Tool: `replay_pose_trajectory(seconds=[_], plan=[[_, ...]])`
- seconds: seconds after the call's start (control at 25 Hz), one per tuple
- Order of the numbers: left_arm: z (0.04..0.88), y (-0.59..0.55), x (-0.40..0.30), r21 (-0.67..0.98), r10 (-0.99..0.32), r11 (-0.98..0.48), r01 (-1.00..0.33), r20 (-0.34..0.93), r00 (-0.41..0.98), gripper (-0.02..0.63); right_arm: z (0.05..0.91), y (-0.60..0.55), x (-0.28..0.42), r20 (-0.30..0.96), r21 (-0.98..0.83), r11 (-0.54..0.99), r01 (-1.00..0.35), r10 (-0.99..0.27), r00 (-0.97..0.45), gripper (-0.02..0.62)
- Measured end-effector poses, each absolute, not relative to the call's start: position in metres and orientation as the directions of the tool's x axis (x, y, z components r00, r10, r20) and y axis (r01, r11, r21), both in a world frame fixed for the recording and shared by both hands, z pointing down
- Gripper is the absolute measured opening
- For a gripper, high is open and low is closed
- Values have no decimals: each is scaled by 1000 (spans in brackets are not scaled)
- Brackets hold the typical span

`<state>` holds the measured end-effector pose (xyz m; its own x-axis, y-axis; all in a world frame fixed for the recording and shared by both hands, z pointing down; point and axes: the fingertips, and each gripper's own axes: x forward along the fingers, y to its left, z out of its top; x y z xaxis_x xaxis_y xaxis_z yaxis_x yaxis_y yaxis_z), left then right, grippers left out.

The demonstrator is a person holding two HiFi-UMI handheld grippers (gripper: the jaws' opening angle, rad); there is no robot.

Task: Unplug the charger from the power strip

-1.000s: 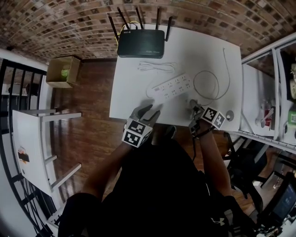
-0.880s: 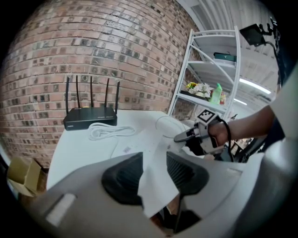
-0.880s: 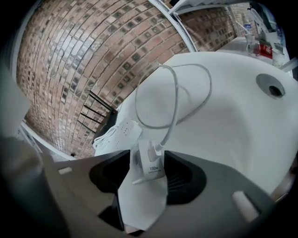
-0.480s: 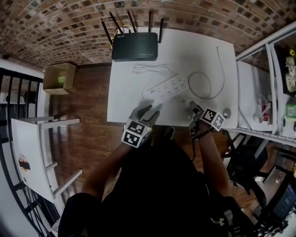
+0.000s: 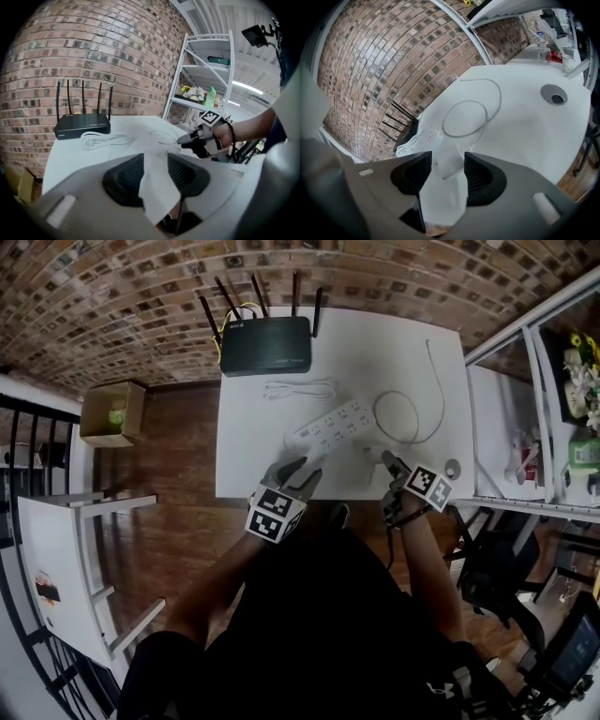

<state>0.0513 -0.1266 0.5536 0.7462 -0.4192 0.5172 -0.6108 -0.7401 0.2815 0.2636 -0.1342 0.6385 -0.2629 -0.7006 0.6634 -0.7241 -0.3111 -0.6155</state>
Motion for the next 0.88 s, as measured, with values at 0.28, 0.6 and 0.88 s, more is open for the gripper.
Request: replay_pose_trajectory(seconds=[0.28,0.6,0.88], plan=[[541,-127,48,303,-406,-759,-576,471,783,158,605,-126,250,599,-647,-265,-715,-757,-261,99],[529,-118,25,393,-384,-744,-541,412,826,130,553,-101,189,526,-641,-102,-761,-780,-338,11],[513,-112,17,411,-382,-753,-515,363,849,127,523,-85,157,494,-609,-21,-793,-793,-358,11]])
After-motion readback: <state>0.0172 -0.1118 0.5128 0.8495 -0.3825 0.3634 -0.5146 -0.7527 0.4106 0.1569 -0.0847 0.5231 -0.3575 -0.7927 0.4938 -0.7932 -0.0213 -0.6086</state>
